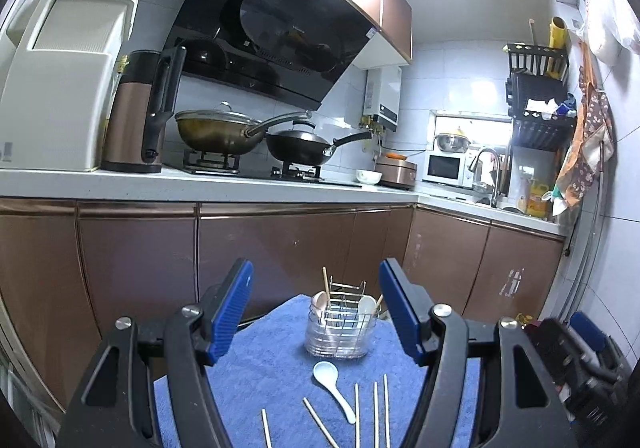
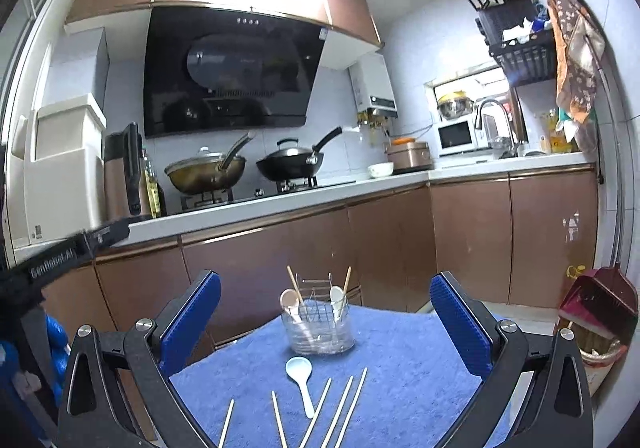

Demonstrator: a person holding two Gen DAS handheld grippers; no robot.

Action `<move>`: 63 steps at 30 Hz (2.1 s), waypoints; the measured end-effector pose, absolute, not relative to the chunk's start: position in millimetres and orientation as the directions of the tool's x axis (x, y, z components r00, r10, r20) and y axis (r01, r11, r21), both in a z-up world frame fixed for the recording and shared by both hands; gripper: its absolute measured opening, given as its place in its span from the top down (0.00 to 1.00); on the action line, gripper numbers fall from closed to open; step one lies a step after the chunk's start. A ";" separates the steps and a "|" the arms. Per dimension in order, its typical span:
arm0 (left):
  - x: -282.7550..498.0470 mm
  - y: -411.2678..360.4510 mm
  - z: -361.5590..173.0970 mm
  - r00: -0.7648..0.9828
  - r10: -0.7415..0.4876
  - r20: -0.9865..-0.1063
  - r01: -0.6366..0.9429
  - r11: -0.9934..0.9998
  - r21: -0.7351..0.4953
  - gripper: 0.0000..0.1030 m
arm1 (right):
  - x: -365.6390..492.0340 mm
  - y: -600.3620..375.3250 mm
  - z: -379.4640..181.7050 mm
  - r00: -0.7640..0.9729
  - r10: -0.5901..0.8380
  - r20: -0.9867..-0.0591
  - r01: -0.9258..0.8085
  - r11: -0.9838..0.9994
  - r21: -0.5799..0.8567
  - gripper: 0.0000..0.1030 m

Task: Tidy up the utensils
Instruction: 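Lower both tools and close each on a wooden chopstick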

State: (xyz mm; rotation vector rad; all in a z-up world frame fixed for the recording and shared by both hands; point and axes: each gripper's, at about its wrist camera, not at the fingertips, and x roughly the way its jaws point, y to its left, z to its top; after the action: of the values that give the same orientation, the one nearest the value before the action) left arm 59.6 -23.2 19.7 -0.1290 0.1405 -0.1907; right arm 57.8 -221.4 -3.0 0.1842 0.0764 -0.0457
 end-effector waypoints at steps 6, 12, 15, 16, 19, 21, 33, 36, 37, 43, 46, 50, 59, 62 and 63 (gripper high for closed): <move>70.8 -21.8 2.7 0.944 -0.239 -0.226 0.204 0.964 -0.168 0.38 | 62.0 -228.9 -7.0 0.996 -0.004 -0.091 0.023 0.980 0.200 0.00; 103.0 -23.7 -31.5 0.861 -0.322 -0.394 0.238 0.939 -0.247 0.38 | 80.0 -239.8 -22.6 0.978 0.033 -0.206 0.021 0.967 0.255 0.00; 123.3 -26.2 -54.8 0.804 -0.359 -0.474 0.238 0.925 -0.297 0.38 | 95.9 -247.1 -36.9 0.958 0.056 -0.283 0.028 0.959 0.284 0.00; 127.8 -26.6 -61.0 0.790 -0.370 -0.488 0.239 0.920 -0.311 0.38 | 99.5 -248.9 -40.9 0.952 0.061 -0.301 0.031 0.956 0.291 0.00; 147.1 -29.1 -85.0 0.731 -0.413 -0.543 0.238 0.901 -0.364 0.38 | 121.4 -256.4 -58.2 0.916 0.119 -0.384 0.021 0.939 0.342 0.04; 163.4 -31.3 -103.8 0.677 -0.445 -0.587 0.231 0.885 -0.404 0.38 | 140.9 -259.3 -68.6 0.881 0.171 -0.441 0.006 0.928 0.372 0.17; 260.2 -52.7 -195.4 0.365 -0.495 -0.789 0.103 0.863 -0.494 0.56 | 292.7 -261.9 -171.9 0.537 0.349 -0.768 0.074 0.887 0.455 0.62; 277.6 -57.1 -214.5 0.315 -0.489 -0.813 0.071 0.867 -0.494 0.60 | 316.8 -258.2 -189.8 0.485 0.330 -0.810 0.092 0.902 0.422 0.67; 280.6 -57.7 -217.4 0.308 -0.491 -0.815 0.068 0.866 -0.496 0.61 | 323.6 -256.2 -195.8 0.474 0.329 -0.816 0.092 0.904 0.418 0.68; 299.5 -61.4 -243.5 0.243 -0.482 -0.842 0.026 0.871 -0.491 0.76 | 345.8 -251.2 -220.7 0.424 0.316 -0.849 0.104 0.914 0.392 0.78; 305.4 -63.5 -250.7 0.223 -0.475 -0.851 0.015 0.875 -0.484 0.77 | 355.5 -252.1 -233.2 0.403 0.293 -0.867 0.119 0.923 0.367 0.79; 311.8 -69.9 -262.2 0.188 -0.460 -0.868 -0.005 0.883 -0.469 0.85 | 363.9 -252.2 -242.7 0.388 0.281 -0.878 0.125 0.928 0.352 0.81; 315.4 -87.8 -263.7 0.202 -0.396 -0.896 -0.016 0.913 -0.407 0.94 | 369.2 -248.5 -246.0 0.396 0.254 -0.882 0.147 0.931 0.334 0.93; 312.8 -88.2 -261.8 0.216 -0.388 -0.896 -0.011 0.916 -0.400 0.94 | 370.1 -251.3 -248.7 0.404 0.264 -0.876 0.163 0.921 0.353 0.93; 311.4 -84.9 -260.1 0.218 -0.389 -0.895 -0.009 0.916 -0.400 0.94 | 368.9 -252.5 -248.7 0.408 0.269 -0.872 0.167 0.918 0.361 0.93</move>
State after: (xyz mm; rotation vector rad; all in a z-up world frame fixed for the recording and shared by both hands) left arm 311.4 -84.9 -260.1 -0.3526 1.3324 -0.2705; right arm 368.9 -252.5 -248.7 0.4278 1.1586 0.0671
